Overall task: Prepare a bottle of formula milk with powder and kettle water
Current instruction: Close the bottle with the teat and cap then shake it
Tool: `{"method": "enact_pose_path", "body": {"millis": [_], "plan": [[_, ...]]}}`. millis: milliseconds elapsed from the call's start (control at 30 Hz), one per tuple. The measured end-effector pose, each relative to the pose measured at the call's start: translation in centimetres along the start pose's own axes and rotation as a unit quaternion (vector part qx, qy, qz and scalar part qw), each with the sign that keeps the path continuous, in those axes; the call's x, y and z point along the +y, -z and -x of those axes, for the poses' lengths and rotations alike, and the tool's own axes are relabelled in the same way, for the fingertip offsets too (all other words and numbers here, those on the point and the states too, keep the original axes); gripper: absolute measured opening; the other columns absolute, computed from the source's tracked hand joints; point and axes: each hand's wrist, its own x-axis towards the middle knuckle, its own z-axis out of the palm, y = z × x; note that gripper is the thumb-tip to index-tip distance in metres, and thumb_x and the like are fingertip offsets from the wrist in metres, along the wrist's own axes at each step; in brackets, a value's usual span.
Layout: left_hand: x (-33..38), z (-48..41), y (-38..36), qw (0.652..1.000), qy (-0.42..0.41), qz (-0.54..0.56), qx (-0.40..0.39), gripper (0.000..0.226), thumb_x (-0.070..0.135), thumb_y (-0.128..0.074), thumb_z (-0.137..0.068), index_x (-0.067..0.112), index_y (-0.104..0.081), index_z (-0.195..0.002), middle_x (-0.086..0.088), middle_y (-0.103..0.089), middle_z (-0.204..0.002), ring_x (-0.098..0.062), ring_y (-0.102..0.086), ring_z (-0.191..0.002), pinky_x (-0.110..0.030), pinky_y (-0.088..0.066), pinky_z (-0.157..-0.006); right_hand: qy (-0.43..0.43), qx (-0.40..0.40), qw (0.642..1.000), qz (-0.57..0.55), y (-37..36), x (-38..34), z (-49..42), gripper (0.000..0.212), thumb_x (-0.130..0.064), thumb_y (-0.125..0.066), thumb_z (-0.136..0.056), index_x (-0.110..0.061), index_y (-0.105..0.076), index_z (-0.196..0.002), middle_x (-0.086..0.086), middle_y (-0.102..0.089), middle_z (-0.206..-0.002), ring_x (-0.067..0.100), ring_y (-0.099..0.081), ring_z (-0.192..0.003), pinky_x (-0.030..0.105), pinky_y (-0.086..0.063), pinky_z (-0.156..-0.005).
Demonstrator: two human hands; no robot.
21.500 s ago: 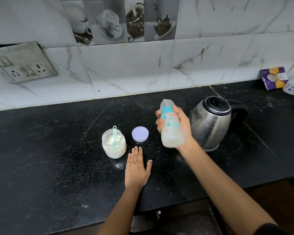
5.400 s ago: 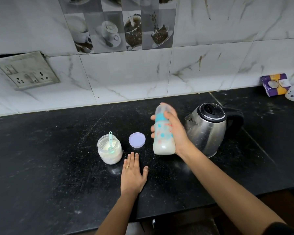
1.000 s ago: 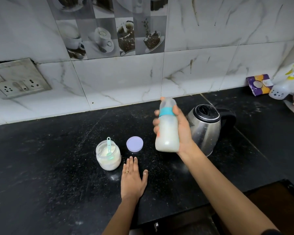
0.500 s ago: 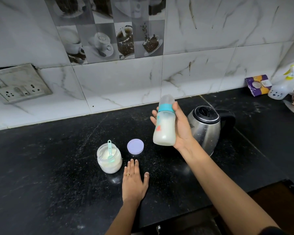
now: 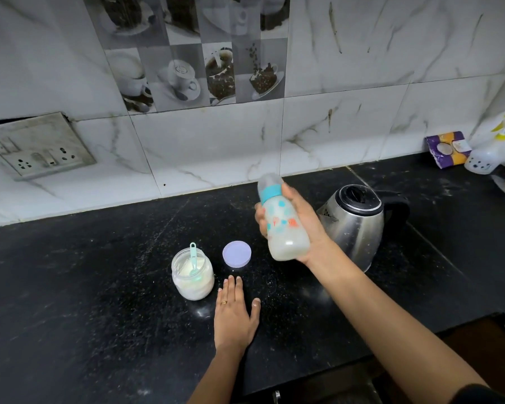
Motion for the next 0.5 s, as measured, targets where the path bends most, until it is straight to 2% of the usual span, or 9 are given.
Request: {"method": "enact_pose_path", "body": {"millis": [100,167,233,300,333,433,500], "plan": [[-0.05,-0.14,0.05,1.000,-0.002,0.000,0.003,0.087,0.060,0.000,-0.080,0.011,-0.013,-0.151,-0.007,-0.011,-0.159,-0.016,-0.002,-0.147,-0.027,0.007,-0.116,0.085,-0.005,0.996,0.029,-0.71,-0.18,0.03,0.051,-0.032,-0.091,-0.041,-0.005,-0.072,-0.079,0.007,-0.067,-0.077,0.017,-0.069,-0.074,0.027,-0.057,-0.063],[0.06,-0.15,0.04,1.000,0.000,0.001,0.004,0.085,0.059,-0.001,-0.082,0.011,-0.014,-0.151,-0.007,-0.012,-0.159,-0.016,-0.003,-0.147,-0.027,0.007,-0.116,0.113,0.036,0.993,-0.016,-0.63,-0.72,-0.40,0.046,-0.038,-0.082,-0.059,-0.005,-0.067,-0.088,0.006,-0.068,-0.081,0.017,-0.069,-0.076,0.028,-0.058,-0.065],[0.07,-0.05,0.10,1.000,0.000,-0.002,0.002,0.079,0.057,-0.007,-0.088,0.011,-0.012,-0.151,-0.007,-0.010,-0.159,-0.016,-0.001,-0.147,-0.027,0.008,-0.116,0.075,0.029,0.997,-0.021,-0.40,-0.74,-0.16,0.039,-0.042,-0.057,-0.081,-0.006,-0.066,-0.093,0.005,-0.068,-0.086,0.018,-0.068,-0.073,0.030,-0.058,-0.061],[0.04,-0.01,0.15,1.000,0.001,0.002,0.004,0.071,0.053,-0.021,-0.095,0.011,-0.011,-0.151,-0.007,-0.010,-0.160,-0.016,0.000,-0.147,-0.027,0.007,-0.117,0.029,-0.005,0.999,0.029,-0.25,-0.43,0.43,0.044,-0.042,-0.046,-0.082,-0.007,-0.073,-0.088,0.005,-0.067,-0.091,0.018,-0.065,-0.066,0.028,-0.055,-0.054],[0.07,-0.05,0.18,1.000,-0.001,0.007,0.006,0.069,0.050,-0.026,-0.096,0.011,-0.012,-0.151,-0.007,-0.010,-0.159,-0.016,-0.001,-0.147,-0.028,0.006,-0.117,0.029,-0.014,0.999,0.040,-0.33,-0.42,0.52,0.044,-0.041,-0.047,-0.080,-0.007,-0.074,-0.088,0.006,-0.066,-0.093,0.017,-0.063,-0.062,0.028,-0.054,-0.052],[0.18,0.03,0.28,1.000,-0.001,0.016,0.008,0.068,0.048,-0.031,-0.097,0.011,-0.013,-0.151,-0.007,-0.011,-0.159,-0.016,-0.002,-0.147,-0.029,0.004,-0.119,0.058,-0.012,0.996,-0.064,-0.67,-0.71,0.00,0.044,-0.038,-0.057,-0.075,-0.001,-0.061,-0.099,0.009,-0.060,-0.089,0.019,-0.061,-0.060,0.028,-0.053,-0.051],[0.19,0.14,0.31,1.000,0.000,0.018,0.009,0.068,0.048,-0.031,-0.097,0.011,-0.012,-0.151,-0.007,-0.010,-0.159,-0.016,-0.001,-0.147,-0.028,0.005,-0.118,0.040,-0.038,0.995,-0.080,-0.69,-0.37,-0.20,0.046,-0.036,-0.064,-0.070,-0.001,-0.059,-0.100,0.009,-0.063,-0.083,0.019,-0.061,-0.058,0.028,-0.052,-0.049]]}}
